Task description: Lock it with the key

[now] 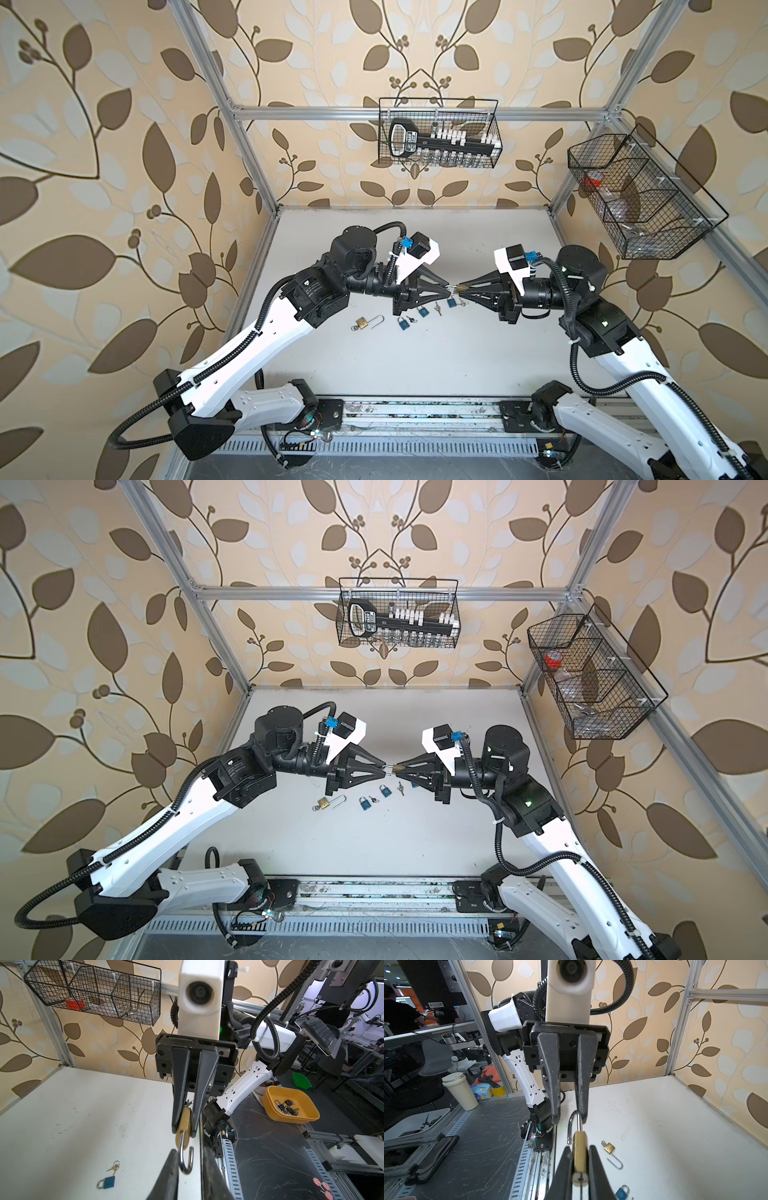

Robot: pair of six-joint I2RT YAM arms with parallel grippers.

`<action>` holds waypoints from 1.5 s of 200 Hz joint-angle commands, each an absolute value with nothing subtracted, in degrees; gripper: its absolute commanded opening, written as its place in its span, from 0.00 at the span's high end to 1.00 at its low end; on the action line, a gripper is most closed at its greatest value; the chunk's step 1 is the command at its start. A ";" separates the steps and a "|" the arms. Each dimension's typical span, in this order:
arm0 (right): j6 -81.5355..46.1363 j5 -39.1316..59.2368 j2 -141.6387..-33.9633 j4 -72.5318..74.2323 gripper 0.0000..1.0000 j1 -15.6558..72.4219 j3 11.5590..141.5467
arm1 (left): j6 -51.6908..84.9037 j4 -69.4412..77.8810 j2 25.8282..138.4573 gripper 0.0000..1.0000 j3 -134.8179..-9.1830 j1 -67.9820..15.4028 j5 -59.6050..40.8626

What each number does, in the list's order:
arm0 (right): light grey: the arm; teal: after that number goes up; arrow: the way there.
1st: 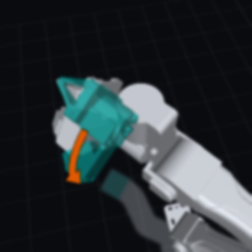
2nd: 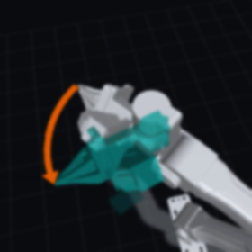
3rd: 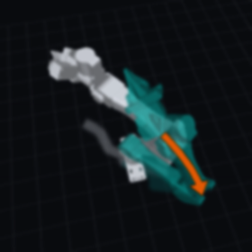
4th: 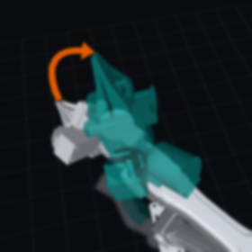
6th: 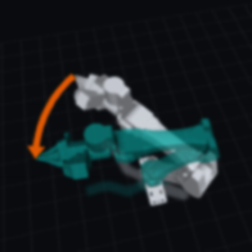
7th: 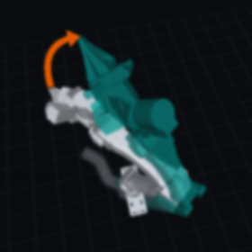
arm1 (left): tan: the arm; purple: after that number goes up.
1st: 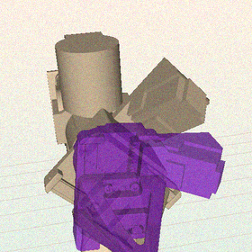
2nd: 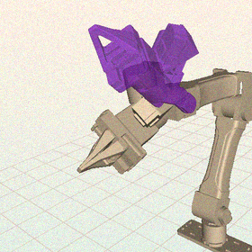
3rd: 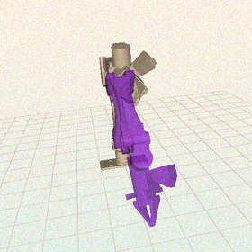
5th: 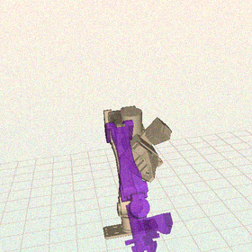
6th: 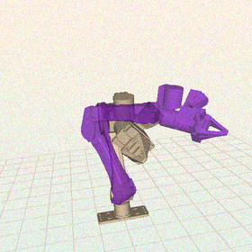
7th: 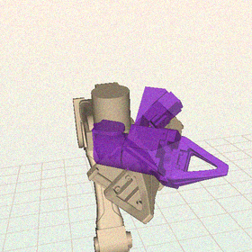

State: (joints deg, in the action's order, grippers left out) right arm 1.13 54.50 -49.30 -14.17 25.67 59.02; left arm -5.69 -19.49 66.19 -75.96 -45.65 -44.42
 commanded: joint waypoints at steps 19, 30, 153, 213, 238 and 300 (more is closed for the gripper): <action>1.41 55.48 -49.13 -14.41 1.00 25.77 60.13 | -6.35 -18.06 65.83 0.96 -76.12 -45.18 -45.72; 1.49 55.38 -49.05 -14.43 1.00 25.82 60.03 | -6.51 -18.05 65.80 1.00 -76.11 -45.18 -45.36; -5.99 56.93 -51.18 -3.87 1.00 26.43 58.17 | -3.85 -14.75 70.89 1.00 -75.21 -47.46 -50.39; -2.39 53.43 -48.69 -8.15 1.00 26.33 57.29 | -1.47 -11.56 64.89 0.77 -72.94 -43.77 -46.85; -1.43 53.66 -48.87 -9.55 1.00 26.36 57.21 | -2.31 -12.47 64.27 0.74 -73.31 -43.77 -46.43; -0.97 53.59 -48.35 -10.01 1.00 26.28 57.60 | -3.34 -13.44 64.25 0.75 -73.04 -43.68 -45.57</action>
